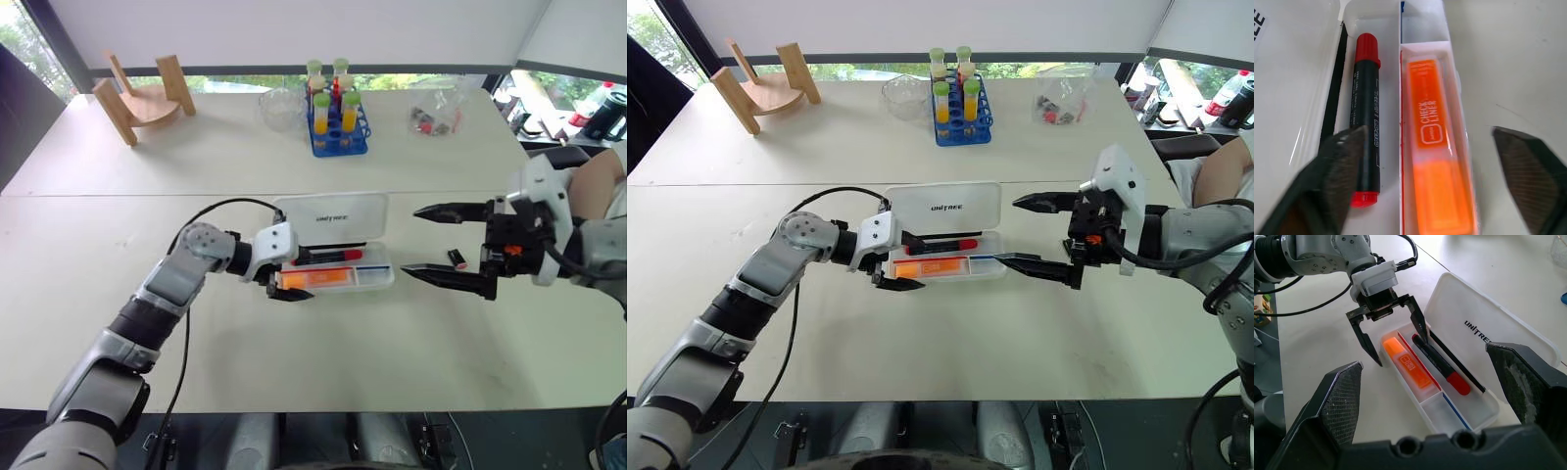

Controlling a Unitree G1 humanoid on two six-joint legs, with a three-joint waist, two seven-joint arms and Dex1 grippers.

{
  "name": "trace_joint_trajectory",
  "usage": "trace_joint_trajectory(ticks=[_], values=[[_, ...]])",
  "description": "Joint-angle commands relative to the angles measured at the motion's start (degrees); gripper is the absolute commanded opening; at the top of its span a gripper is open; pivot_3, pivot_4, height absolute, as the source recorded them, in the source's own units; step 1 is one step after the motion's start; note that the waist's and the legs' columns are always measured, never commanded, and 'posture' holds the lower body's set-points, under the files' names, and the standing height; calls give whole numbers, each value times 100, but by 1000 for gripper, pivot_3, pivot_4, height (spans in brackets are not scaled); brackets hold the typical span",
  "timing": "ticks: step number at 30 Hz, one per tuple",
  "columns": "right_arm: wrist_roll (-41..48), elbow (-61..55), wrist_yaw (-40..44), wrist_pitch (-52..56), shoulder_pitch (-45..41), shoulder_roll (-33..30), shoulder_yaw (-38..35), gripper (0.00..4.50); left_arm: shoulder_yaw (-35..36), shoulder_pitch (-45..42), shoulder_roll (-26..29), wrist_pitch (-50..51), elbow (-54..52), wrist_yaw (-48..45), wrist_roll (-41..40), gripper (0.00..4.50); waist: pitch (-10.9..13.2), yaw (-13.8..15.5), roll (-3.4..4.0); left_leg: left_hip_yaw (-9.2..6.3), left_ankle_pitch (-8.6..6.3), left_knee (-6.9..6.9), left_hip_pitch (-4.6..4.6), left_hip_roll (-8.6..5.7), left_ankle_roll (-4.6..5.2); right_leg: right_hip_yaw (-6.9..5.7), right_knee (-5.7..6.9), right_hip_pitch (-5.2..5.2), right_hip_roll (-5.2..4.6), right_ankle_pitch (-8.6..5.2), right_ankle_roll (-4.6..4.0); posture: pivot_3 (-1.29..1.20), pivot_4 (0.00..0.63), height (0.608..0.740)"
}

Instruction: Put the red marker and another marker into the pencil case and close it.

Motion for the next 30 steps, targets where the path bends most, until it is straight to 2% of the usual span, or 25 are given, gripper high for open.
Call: trace_joint_trajectory(ticks=[1,5,7,11,15,20,24,27,30], values=[[30,-87,-33,-45,-25,-65,-162,4500,309,-86,-13,343,-328,-23,-255,4453,0,1,0,0,0,0,0,0,0,0,0,0,0,0,0,0,150,740],[-638,516,-352,-259,148,45,103,4500,1473,97,165,1454,-1367,66,-1574,4453,2,-7,-4,-3,0,0,-2,2,0,-1,1,-2,0,0,0,0,150,740],[-1223,930,-628,-482,214,67,374,4500,1990,371,433,1891,-1878,64,-2075,4453,1,-25,-2,-2,0,1,-2,6,0,0,0,-2,0,0,0,0,150,740],[-2143,1732,-1304,-578,111,277,882,4500,2782,1100,1060,2292,-2667,171,-2528,4453,2,-60,7,4,0,-3,6,6,0,6,5,-4,1,0,0,0,150,740],[-2522,2444,-1835,-318,-40,753,1065,4500,3683,1846,1480,2656,-3144,259,-3163,4453,4,-34,7,4,1,-1,5,9,-2,7,6,-4,3,0,-1,0,150,740],[-2632,3118,-2029,-48,-98,1187,1031,4500,4355,2380,1527,2893,-3411,517,-3802,4453,5,19,7,2,1,0,4,5,-2,4,4,1,-8,0,-1,0,150,740],[-2785,3494,-2022,-73,-17,1297,1093,4500,4478,2712,1637,2742,-3475,501,-3822,4453,4,-14,8,6,1,0,12,4,-2,5,4,8,-7,0,-1,0,150,740],[-2730,3549,-1977,27,136,1299,1048,3664,4482,2738,1653,2676,-3503,623,-3825,4500,1,11,2,3,1,0,22,4,-2,3,3,21,-4,0,-2,0,150,740],[-2640,3422,-1928,179,284,1279,973,2161,4449,2749,1677,2619,-3509,678,-3812,4500,-3,16,-4,3,1,0,29,2,-2,3,1,33,-6,0,-2,0,150,740]])
